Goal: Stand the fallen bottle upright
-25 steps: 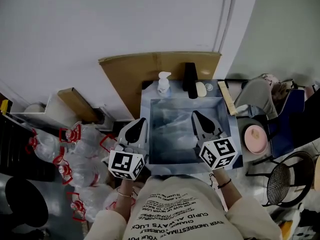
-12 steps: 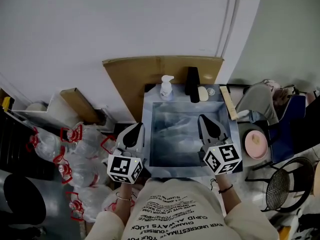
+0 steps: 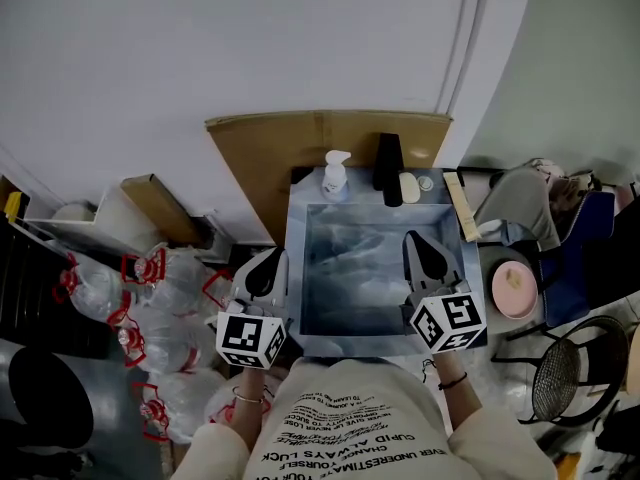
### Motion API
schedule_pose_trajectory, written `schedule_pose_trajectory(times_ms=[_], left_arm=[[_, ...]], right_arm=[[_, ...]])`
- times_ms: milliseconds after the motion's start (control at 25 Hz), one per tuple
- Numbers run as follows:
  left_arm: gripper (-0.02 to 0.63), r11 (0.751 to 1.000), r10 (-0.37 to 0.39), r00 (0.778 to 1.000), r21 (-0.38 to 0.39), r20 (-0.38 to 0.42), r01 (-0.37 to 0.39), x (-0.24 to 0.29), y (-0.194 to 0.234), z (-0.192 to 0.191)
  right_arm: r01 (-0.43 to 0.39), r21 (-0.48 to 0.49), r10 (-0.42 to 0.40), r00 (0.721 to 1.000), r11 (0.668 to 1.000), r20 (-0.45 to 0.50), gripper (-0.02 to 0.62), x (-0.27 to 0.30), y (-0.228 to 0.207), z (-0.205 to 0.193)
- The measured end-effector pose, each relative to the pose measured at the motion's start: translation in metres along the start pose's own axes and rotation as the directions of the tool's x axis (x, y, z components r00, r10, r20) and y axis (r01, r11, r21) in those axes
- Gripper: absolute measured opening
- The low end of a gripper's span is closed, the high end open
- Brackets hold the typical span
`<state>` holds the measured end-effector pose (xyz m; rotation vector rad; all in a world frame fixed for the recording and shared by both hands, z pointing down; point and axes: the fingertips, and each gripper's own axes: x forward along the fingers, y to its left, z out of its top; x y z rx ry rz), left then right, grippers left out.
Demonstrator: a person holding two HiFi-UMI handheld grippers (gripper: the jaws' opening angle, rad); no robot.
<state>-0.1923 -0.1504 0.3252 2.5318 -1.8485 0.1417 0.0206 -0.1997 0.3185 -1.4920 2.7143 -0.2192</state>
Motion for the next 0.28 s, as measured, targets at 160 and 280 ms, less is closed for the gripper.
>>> schedule_pose_trajectory(times_ms=[160,280], left_arm=[[0.025,1.0,0.013,1.0,-0.012,-0.002,-0.013,0.0003,0.0039,-0.003],[0.025,1.0,0.014,1.0,-0.011,0.002,-0.014,0.0013,0.0048,-0.0027]], right_arm=[[0.003,-0.001,-0.003,1.0,1.0,-0.002,0.003,0.0017,0.0002,-0.0019],[0.005,-0.007,-0.005,1.0,1.0,-0.003,0.003,0.0026,0.0005,-0.0028]])
